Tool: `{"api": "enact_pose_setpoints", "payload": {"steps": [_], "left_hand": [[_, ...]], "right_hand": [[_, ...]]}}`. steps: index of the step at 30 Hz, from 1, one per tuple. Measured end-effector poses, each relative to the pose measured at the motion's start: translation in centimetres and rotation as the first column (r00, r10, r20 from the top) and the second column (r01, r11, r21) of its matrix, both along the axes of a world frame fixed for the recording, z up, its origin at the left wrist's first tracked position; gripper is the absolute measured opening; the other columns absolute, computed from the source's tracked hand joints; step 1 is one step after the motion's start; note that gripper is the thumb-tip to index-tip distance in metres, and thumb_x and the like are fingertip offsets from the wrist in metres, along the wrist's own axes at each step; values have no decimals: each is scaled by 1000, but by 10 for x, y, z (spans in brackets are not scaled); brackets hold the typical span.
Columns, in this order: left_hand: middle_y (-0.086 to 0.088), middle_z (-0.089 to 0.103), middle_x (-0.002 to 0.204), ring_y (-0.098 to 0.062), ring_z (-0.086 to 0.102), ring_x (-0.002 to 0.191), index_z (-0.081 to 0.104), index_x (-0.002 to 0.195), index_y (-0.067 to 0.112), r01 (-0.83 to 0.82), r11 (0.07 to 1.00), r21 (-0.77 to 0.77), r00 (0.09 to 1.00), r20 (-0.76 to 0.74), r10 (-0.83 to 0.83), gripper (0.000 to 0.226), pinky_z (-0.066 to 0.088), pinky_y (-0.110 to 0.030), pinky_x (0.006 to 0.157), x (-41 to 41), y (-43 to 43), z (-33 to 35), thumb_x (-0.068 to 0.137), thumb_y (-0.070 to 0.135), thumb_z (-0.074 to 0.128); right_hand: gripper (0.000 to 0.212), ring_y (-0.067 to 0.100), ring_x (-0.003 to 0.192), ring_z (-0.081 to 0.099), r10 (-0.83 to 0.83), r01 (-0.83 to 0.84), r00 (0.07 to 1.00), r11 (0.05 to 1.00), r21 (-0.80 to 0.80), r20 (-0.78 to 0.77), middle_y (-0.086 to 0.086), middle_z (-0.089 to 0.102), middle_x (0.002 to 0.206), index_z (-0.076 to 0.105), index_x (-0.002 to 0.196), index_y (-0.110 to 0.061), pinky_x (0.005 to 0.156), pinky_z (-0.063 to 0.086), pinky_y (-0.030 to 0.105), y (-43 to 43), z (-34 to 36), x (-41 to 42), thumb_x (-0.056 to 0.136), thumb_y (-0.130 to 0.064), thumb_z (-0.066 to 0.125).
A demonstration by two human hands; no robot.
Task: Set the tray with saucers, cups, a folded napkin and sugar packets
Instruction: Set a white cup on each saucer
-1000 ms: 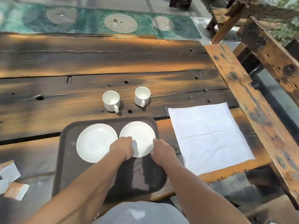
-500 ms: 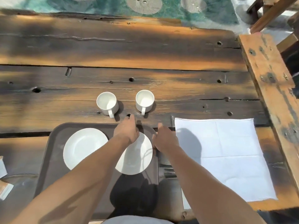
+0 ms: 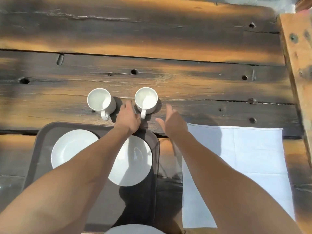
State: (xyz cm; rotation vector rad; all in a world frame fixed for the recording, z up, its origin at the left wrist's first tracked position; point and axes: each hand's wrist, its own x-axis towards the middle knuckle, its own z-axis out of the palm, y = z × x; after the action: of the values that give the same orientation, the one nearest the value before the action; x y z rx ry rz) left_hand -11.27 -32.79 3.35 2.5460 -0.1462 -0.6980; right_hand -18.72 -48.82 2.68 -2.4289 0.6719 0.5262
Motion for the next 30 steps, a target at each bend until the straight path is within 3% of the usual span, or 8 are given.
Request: {"api": "enact_pose_setpoints", "payload": {"steps": [6,10,13,17,21,23,26,30], "left_hand": [[-14,60,118,-32,59,107,42,131,15,1,997,-83,1000,6,-1,57,49,-46,93,14,-1,-10,84,25,72],[-2,64,116,-22,66,93,41,140,22,13,980,-196,1000,7,-11,74,46,-27,82,20,0,-10,77,27,79],[13,58,113,-11,58,100,42,140,26,22,956,-293,1000,6,-22,79,38,-21,84,24,-3,-9,72,30,84],[15,58,115,-8,53,105,43,140,31,-17,950,-313,995,-95,-13,87,37,-22,88,31,-11,-6,64,34,85],[7,64,111,-17,61,99,44,135,37,-92,943,-321,978,-207,25,96,55,-29,73,33,-14,-2,44,36,75],[5,63,112,-19,61,102,42,136,36,-115,942,-317,975,-217,46,92,57,-29,70,30,-14,-2,51,24,76],[5,62,112,-22,58,108,42,137,33,-146,935,-322,973,-220,76,85,57,-35,80,23,-13,-2,64,6,76],[17,60,105,-15,59,102,45,128,39,-226,897,-379,954,-274,125,83,60,-33,71,7,-9,9,61,11,84]], "right_hand": [[83,30,132,47,18,-26,997,994,108,74,13,43,148,19,154,-20,101,44,40,-8,-17,20,90,-40,67],[90,29,135,43,52,-75,988,984,163,143,11,44,147,22,153,-21,107,42,43,-8,-25,32,83,-37,76],[93,27,132,43,68,-101,983,975,198,169,7,46,144,27,151,-22,107,41,45,-6,-29,42,76,-31,82],[85,26,125,49,56,-87,986,976,199,156,5,51,136,35,145,-20,102,44,44,-6,-31,51,75,-30,82],[70,26,117,53,-1,-25,993,976,217,120,6,58,126,44,135,-17,97,47,44,-3,-28,55,75,-21,80],[66,27,116,54,-50,25,994,972,233,102,6,60,124,45,134,-17,97,47,44,1,-24,58,76,-18,77],[67,27,117,55,-102,86,993,962,259,51,6,61,126,45,137,-19,99,48,43,7,-17,59,77,-18,74],[67,27,119,54,-124,114,992,956,271,22,6,60,128,46,138,-19,101,48,43,15,-8,47,77,-19,72]]}}
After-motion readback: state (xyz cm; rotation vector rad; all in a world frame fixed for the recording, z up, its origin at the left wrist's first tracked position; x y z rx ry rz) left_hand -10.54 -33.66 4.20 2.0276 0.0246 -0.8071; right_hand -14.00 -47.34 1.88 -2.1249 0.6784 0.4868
